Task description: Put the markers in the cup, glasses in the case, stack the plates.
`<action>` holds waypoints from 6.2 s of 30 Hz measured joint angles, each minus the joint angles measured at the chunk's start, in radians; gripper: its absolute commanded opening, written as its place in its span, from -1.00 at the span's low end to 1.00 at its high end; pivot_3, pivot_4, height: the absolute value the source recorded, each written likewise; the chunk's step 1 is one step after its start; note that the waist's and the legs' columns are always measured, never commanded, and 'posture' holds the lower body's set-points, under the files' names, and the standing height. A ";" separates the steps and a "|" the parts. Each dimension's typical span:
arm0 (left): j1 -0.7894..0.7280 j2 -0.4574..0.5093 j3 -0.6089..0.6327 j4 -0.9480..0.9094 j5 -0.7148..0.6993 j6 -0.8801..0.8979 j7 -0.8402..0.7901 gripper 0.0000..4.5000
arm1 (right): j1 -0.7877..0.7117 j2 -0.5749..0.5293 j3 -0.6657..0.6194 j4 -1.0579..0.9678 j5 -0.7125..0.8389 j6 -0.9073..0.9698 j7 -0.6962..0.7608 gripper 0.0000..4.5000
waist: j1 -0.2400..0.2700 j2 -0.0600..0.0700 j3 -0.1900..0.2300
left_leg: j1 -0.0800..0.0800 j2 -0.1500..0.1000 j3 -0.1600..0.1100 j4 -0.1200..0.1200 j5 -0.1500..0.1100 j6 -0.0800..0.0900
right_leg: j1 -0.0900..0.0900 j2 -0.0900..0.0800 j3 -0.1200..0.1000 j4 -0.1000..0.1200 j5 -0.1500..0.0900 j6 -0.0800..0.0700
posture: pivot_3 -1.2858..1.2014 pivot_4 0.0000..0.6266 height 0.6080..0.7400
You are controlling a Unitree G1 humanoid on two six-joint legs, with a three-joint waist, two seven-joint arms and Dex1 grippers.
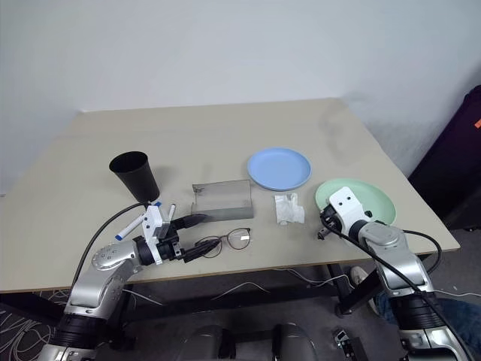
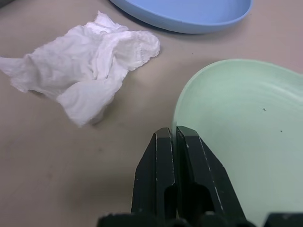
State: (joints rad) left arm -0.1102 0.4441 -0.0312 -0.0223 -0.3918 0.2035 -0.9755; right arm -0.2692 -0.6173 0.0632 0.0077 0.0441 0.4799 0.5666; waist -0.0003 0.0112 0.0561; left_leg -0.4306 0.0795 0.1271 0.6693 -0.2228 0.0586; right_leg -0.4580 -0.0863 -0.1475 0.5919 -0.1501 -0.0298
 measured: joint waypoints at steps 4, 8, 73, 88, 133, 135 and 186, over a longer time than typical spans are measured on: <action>-0.015 -0.002 -0.001 0.014 0.001 -0.002 -0.001 0.95 | -0.062 -0.026 0.014 0.048 -0.039 -0.157 0.026 -0.98 | 0.000 0.000 0.000 | 0.001 -0.002 0.000 0.000 0.000 0.000 | 0.000 0.001 0.000 0.001 0.000 0.000 | 0.03 -1.00 0.99; -0.029 -0.005 -0.002 0.036 0.002 -0.010 -0.002 0.95 | -0.156 -0.027 0.051 0.139 -0.050 -0.281 0.098 -0.98 | 0.000 0.000 0.000 | 0.001 -0.003 0.000 0.000 0.000 0.000 | 0.000 0.001 0.000 0.003 0.000 0.000 | 0.03 -1.00 0.99; -0.091 -0.027 -0.024 0.080 0.022 -0.041 0.003 0.95 | -0.427 0.156 0.064 0.589 -0.044 -0.124 0.368 0.39 | 0.000 0.000 0.000 | 0.006 -0.012 0.000 0.009 0.000 -0.001 | -0.005 0.000 0.019 0.030 0.002 -0.003 | 0.03 -1.00 0.99; -0.092 -0.027 -0.024 0.082 0.023 -0.042 0.003 0.95 | -0.427 0.165 0.076 0.605 -0.043 -0.037 0.352 -0.79 | 0.000 0.000 0.000 | 0.004 -0.013 0.000 0.009 0.000 -0.001 | -0.007 0.000 0.020 0.030 0.002 -0.003 | 0.03 -1.00 0.99; -0.092 -0.011 -0.025 0.110 0.059 -0.060 0.018 0.95 | -0.833 0.271 0.002 1.234 -0.120 -0.583 0.142 0.01 | -0.001 0.000 0.000 | 0.003 -0.015 0.002 0.008 0.000 0.000 | -0.009 0.001 0.022 0.030 0.002 -0.003 | 0.03 -1.00 0.99; -0.114 -0.001 -0.027 0.123 0.061 -0.060 -0.001 0.95 | -0.789 0.250 -0.014 1.135 -0.074 -0.598 0.276 0.01 | 0.000 0.000 0.000 | 0.003 -0.015 0.001 0.008 0.000 0.000 | -0.008 0.001 0.021 0.030 0.002 -0.003 | 0.03 -1.00 0.99; -0.749 -0.013 -0.419 0.899 0.345 -0.283 -0.633 -0.59 | -0.113 0.171 0.072 0.122 0.142 -0.330 0.446 0.02 | 0.000 -0.011 0.006 | 0.001 -0.015 -0.003 0.011 -0.001 0.000 | -0.007 0.000 0.018 0.028 0.001 -0.003 | 0.03 -1.00 0.99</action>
State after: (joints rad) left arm -0.8594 0.4309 -0.4502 0.8763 -0.0470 -0.0794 -1.6090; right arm -0.3819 -0.4465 0.1356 0.1299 0.1858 0.1497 1.0121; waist -0.0004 0.0005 0.0626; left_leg -0.4293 0.0644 0.1238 0.6805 -0.2237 0.0589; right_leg -0.4650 -0.0862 -0.1291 0.6202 -0.1486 -0.0327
